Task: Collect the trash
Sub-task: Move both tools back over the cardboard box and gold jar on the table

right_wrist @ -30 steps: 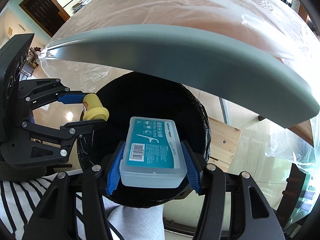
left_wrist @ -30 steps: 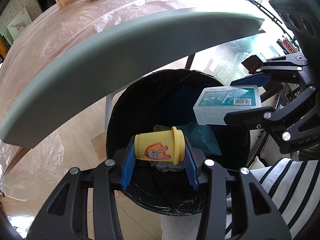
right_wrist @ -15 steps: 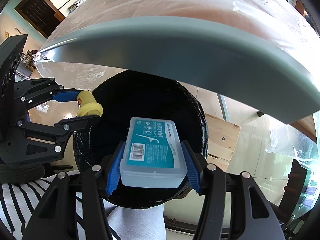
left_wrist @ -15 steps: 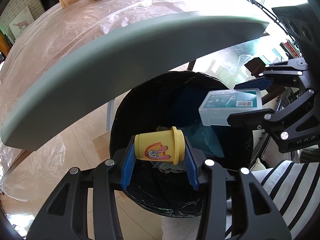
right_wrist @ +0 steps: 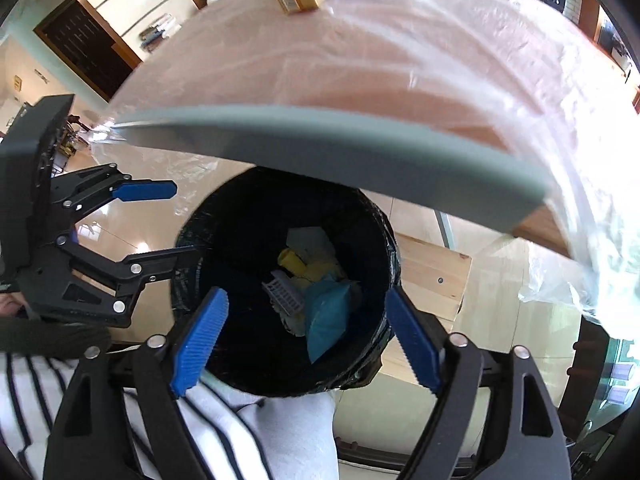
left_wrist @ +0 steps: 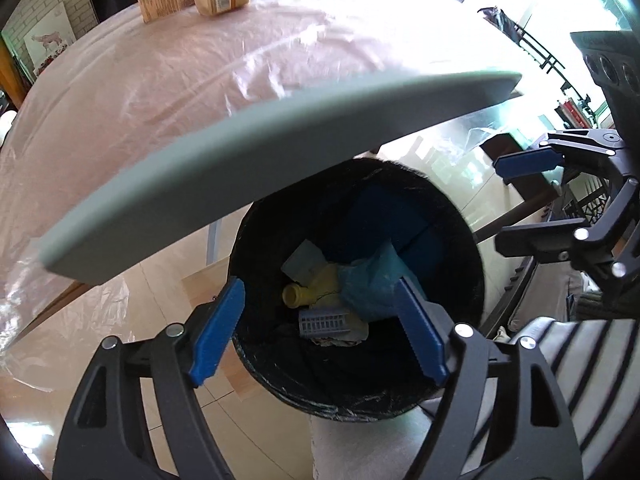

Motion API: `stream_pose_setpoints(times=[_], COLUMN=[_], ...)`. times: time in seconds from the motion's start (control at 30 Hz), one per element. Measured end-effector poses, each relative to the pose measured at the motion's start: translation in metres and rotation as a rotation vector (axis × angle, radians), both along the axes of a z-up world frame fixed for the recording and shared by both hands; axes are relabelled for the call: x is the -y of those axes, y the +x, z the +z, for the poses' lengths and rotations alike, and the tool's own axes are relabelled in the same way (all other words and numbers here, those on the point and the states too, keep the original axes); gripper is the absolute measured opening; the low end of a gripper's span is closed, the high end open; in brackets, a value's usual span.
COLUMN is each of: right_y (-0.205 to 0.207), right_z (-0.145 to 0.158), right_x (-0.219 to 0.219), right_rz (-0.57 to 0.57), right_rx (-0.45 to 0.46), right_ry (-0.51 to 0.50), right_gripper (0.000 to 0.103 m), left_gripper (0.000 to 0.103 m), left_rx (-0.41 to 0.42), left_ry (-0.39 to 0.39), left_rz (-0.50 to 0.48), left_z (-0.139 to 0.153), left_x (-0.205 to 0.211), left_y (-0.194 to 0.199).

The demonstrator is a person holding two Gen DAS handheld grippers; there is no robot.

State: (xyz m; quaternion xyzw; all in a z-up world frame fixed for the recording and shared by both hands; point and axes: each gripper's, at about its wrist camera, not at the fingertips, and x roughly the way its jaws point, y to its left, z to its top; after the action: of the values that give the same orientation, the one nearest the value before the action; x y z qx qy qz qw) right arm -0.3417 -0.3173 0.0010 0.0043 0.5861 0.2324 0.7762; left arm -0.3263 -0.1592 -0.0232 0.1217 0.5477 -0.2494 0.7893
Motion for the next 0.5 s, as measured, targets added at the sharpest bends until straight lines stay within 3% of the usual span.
stream_pose_setpoints(times=[0.13,0.37,0.5], right_y=[-0.008,-0.002,0.008], right_z=[0.032,0.097,0.122], right_x=[0.007,0.014,0.005], right_rz=[-0.008,-0.076,-0.157], right_rx=[0.053,0.254,0.443], right_ry=[0.051,0.120,0.040], right_gripper=[0.087,0.098,0.099], left_gripper=[0.088,0.098,0.101], left_rx=[0.032,0.159,0.249], left_ry=[-0.034,-0.131,-0.154], left_rz=[0.003,0.056,0.159], left_z=[0.024,0.083,0.107], left_x=[-0.009,-0.019,-0.032], left_y=[-0.005,-0.002,0.018])
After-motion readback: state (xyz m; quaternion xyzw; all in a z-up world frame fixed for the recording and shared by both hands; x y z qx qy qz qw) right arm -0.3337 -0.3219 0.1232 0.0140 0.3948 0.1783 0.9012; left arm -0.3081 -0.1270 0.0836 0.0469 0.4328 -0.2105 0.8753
